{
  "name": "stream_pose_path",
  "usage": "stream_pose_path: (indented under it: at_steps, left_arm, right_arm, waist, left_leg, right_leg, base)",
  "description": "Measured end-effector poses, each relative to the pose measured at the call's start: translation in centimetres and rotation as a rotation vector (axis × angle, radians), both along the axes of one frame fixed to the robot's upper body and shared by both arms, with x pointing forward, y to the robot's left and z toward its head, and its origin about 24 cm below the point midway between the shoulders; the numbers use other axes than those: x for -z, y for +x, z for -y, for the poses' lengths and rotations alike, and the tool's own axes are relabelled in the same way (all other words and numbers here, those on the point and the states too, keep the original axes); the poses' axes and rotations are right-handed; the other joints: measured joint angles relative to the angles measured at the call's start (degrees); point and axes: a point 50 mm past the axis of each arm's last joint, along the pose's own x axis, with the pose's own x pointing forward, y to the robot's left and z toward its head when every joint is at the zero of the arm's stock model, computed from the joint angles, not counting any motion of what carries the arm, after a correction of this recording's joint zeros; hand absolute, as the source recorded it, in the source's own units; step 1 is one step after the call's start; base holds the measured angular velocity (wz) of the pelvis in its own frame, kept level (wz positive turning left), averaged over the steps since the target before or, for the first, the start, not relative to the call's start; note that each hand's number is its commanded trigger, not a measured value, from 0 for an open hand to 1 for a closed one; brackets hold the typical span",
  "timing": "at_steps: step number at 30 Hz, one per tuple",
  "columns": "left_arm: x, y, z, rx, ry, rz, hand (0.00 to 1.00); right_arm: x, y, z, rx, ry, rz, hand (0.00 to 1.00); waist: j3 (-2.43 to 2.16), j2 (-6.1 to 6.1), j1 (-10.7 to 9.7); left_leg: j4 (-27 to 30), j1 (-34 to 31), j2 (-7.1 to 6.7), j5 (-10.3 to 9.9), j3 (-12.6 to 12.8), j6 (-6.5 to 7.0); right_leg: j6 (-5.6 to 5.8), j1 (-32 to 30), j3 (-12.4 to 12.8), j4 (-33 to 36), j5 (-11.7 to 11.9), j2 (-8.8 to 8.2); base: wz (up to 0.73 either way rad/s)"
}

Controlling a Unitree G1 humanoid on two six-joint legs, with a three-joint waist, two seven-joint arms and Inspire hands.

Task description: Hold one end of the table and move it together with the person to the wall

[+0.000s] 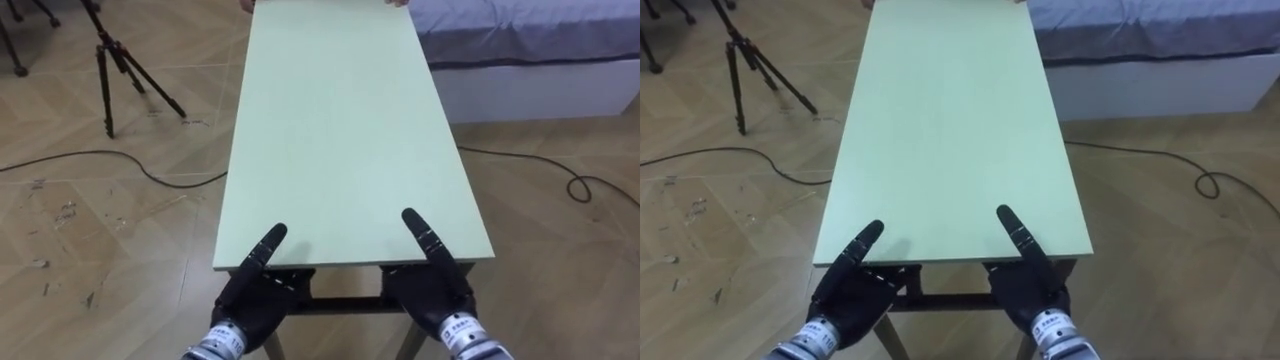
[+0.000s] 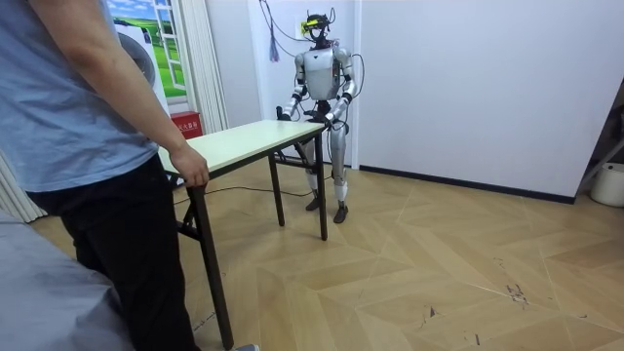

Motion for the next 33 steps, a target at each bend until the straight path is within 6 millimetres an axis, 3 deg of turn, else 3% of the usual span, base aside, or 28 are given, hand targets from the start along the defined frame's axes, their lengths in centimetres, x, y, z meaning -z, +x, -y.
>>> stream_pose_path:
  at_steps: [10, 11, 12, 13, 14, 15, 22, 27, 33]
  left_arm:
    - [-0.2, 0.3, 0.3, -0.069, -0.051, -0.047, 0.00]
    - [-0.3, 0.4, 0.3, -0.069, -0.050, -0.049, 0.27]
    - [-0.3, 0.4, 0.4, -0.069, -0.050, -0.048, 0.47]
    - [-0.3, 0.4, 0.4, -0.069, -0.051, -0.047, 0.69]
    - [-0.3, 0.4, 0.4, -0.069, -0.051, -0.048, 1.00]
    - [-0.3, 0.4, 0.4, -0.069, -0.051, -0.048, 1.00]
    - [-0.4, 0.4, 0.4, -0.070, -0.049, -0.061, 1.00]
    - [-0.3, 0.3, 1.0, -0.069, -0.059, -0.089, 1.00]
    - [-0.1, 0.2, 1.1, -0.072, -0.050, -0.119, 1.00]
  right_arm:
    - [-0.2, 0.2, 0.2, 0.074, 0.049, -0.025, 0.00]
    - [-0.2, 0.3, 0.2, 0.081, 0.053, -0.026, 0.00]
    - [-0.2, 0.3, 0.2, 0.085, 0.056, -0.026, 0.00]
    - [-0.2, 0.3, 0.2, 0.089, 0.057, -0.029, 0.26]
    - [-0.3, 0.3, 0.2, 0.090, 0.058, -0.030, 0.69]
    - [-0.3, 0.3, 0.2, 0.091, 0.058, -0.031, 1.00]
    - [-0.3, 0.4, 0.1, 0.093, 0.054, -0.045, 1.00]
    - [0.4, 0.0, 0.3, 0.127, 0.029, -0.153, 1.00]
    - [0.5, -0.1, 0.0, 0.125, 0.018, -0.159, 1.00]
  waist:
    - [-0.19, 0.31, 0.04]
    - [-0.19, 0.31, 0.05]
    - [-0.20, 0.31, 0.06]
    - [-0.21, 0.33, 0.07]
    - [-0.22, 0.35, 0.07]
    - [-0.22, 0.35, 0.07]
    - [-0.41, 0.65, 0.05]
    - [-0.42, 0.69, 1.07]
    - [-0.36, 0.28, 1.13]
  left_leg:
    - [-0.38, 0.40, 0.04, 0.33, 0.12, -0.06]
    - [-0.38, 0.39, 0.04, 0.33, 0.12, -0.06]
    - [-0.38, 0.38, 0.04, 0.34, 0.12, -0.06]
    - [-0.38, 0.35, 0.04, 0.34, 0.14, -0.06]
    - [-0.38, 0.34, 0.04, 0.34, 0.15, -0.06]
    - [-0.38, 0.34, 0.04, 0.34, 0.15, -0.06]
    - [-0.40, 0.38, 0.04, 0.36, 0.22, -0.04]
    - [-0.71, 0.41, 0.02, 0.43, 0.21, -0.03]
    - [-1.28, 0.70, -0.06, 0.45, 0.22, -0.05]
  right_leg:
    - [-0.13, 0.11, 0.11, 0.01, 0.08, 0.00]
    - [-0.15, 0.11, 0.11, 0.01, 0.09, 0.00]
    - [-0.15, 0.09, 0.12, 0.02, 0.09, 0.00]
    - [-0.16, 0.04, 0.12, 0.02, 0.10, 0.00]
    - [-0.17, 0.02, 0.13, 0.02, 0.11, 0.00]
    - [-0.18, 0.02, 0.13, 0.02, 0.11, 0.00]
    - [-0.19, 0.02, 0.17, 0.02, 0.12, 0.00]
    - [-0.19, -0.05, 0.11, -0.03, 0.11, -0.02]
    - [-0.18, -0.08, 0.11, -0.04, 0.12, -0.06]
  base:
    - [0.00]
    - [0.00]
    - [0.00]
    - [0.00]
    - [0.00]
    - [0.00]
    - [0.00]
    - [0.00]
    - [0.00]
